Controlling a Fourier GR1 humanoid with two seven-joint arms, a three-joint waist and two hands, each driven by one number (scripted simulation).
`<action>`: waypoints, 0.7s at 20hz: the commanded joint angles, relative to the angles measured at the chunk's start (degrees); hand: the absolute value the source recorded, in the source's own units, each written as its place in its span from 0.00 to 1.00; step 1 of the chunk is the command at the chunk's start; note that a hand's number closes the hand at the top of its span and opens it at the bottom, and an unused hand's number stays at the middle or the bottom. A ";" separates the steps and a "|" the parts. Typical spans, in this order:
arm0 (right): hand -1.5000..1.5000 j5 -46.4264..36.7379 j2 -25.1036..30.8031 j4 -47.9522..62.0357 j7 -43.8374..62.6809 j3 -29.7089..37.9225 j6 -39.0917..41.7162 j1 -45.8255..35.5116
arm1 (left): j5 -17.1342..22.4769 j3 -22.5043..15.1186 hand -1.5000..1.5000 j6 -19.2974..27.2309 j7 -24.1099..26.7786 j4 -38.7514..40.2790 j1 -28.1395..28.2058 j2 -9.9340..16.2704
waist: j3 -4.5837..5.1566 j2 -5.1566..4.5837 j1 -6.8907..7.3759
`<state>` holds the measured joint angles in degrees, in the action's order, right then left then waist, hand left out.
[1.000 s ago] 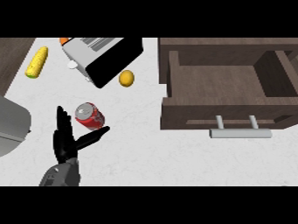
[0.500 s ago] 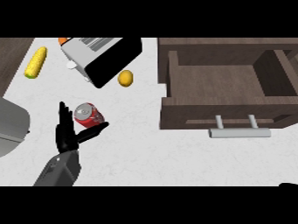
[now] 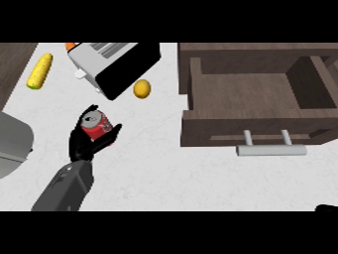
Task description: Pick up the can, place it into the drawer and close the drawer
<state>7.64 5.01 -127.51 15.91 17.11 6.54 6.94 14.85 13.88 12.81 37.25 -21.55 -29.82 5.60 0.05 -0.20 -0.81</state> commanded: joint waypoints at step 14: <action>0.00 -0.43 1.69 -0.52 2.94 0.84 -0.75 -3.37 | -4.48 -4.41 1.00 -14.41 3.24 6.91 -6.06 0.43 | 0.02 -0.07 -0.18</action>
<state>6.54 5.99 -127.98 17.82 17.77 5.47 4.30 12.11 11.33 1.78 40.96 -15.92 -34.92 6.32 0.07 -0.30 -1.05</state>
